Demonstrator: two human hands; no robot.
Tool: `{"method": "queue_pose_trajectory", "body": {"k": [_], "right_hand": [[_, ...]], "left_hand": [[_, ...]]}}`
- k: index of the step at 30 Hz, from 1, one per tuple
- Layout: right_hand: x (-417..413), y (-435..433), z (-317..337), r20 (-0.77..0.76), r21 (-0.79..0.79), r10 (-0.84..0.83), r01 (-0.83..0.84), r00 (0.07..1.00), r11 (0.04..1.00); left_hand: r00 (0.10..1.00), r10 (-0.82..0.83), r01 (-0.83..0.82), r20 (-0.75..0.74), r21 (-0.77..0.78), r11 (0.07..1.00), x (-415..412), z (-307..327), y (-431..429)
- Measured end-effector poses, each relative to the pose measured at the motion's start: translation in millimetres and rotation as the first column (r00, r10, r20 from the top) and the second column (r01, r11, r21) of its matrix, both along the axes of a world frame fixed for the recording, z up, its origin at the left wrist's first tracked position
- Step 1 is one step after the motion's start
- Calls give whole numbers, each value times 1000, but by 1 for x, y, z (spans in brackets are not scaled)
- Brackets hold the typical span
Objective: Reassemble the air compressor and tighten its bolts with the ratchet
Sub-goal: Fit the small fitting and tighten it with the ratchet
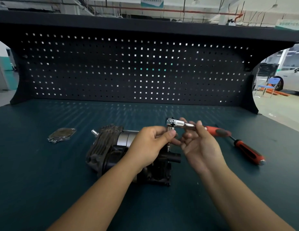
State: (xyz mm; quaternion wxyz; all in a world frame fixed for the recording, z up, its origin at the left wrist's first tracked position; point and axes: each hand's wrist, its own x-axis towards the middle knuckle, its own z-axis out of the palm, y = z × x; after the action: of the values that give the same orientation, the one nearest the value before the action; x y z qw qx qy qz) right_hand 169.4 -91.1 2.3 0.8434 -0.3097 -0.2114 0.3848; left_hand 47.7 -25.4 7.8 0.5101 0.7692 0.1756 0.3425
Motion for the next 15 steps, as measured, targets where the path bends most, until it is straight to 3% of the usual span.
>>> {"method": "queue_pose_trajectory", "body": {"k": [3,6,10,13,15], "right_hand": [[-15,-7,1,234,196,-306,264,923,945],[-24,-11,-2,532,405,-583,420,614,812],[-24,-17,-4,696,542,-675,438,246,718],[-18,-18,1,810,562,-573,449,-129,694],[-21,-18,1,767,636,-596,414,-239,652]], "left_hand": [[999,4,-2,46,-41,999,-2,-1,0],[993,45,-36,106,-93,995,-2,-2,0],[975,151,-125,162,-159,979,1,-2,-1],[976,163,-141,142,-154,978,2,-1,-3],[980,160,-143,115,-149,979,1,-1,-2]]}}
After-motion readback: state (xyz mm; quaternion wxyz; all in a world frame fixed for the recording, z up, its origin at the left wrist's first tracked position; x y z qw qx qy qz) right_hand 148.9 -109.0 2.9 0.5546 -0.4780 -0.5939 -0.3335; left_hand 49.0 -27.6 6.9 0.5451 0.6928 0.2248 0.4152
